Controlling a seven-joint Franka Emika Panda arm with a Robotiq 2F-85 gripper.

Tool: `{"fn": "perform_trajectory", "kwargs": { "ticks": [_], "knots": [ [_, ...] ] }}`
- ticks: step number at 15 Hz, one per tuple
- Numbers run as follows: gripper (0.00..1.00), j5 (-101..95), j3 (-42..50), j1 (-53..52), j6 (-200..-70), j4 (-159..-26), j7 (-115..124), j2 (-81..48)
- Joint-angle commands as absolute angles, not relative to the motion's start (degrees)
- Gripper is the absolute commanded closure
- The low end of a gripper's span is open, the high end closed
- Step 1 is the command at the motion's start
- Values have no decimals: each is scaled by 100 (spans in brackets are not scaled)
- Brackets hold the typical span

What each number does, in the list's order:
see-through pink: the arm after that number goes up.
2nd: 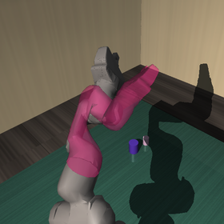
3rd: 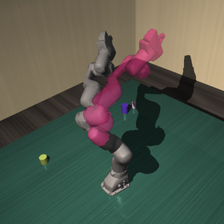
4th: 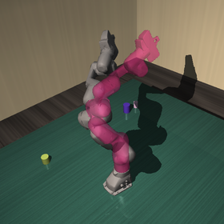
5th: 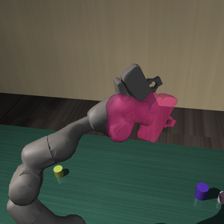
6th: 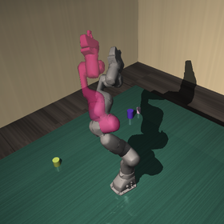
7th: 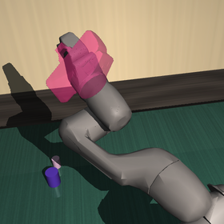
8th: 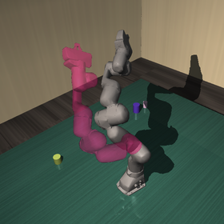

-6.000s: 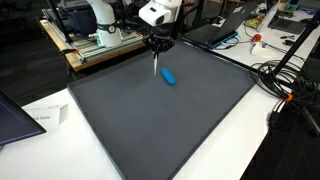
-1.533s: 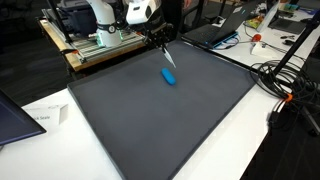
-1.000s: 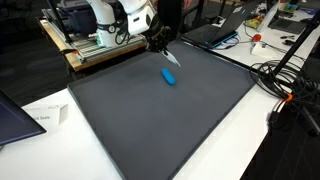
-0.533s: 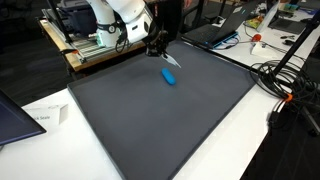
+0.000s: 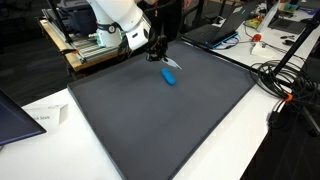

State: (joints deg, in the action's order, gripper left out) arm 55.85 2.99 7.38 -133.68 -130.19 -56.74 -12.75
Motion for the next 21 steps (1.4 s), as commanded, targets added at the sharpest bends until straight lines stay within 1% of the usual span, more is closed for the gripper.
{"fn": "perform_trajectory", "kwargs": {
  "ticks": [1, 6, 14, 21],
  "knots": [
    [99, 6054, 258, 894, -13195, -12999, -6371, -1356],
    [99, 6176, 287, 921, -12979, -12967, -6672, -1463],
    [99, 6068, 337, 923, -12161, -12881, -6465, -1632],
    [99, 6004, 412, 921, -11908, -12876, -6427, -1688]
  ]
}}
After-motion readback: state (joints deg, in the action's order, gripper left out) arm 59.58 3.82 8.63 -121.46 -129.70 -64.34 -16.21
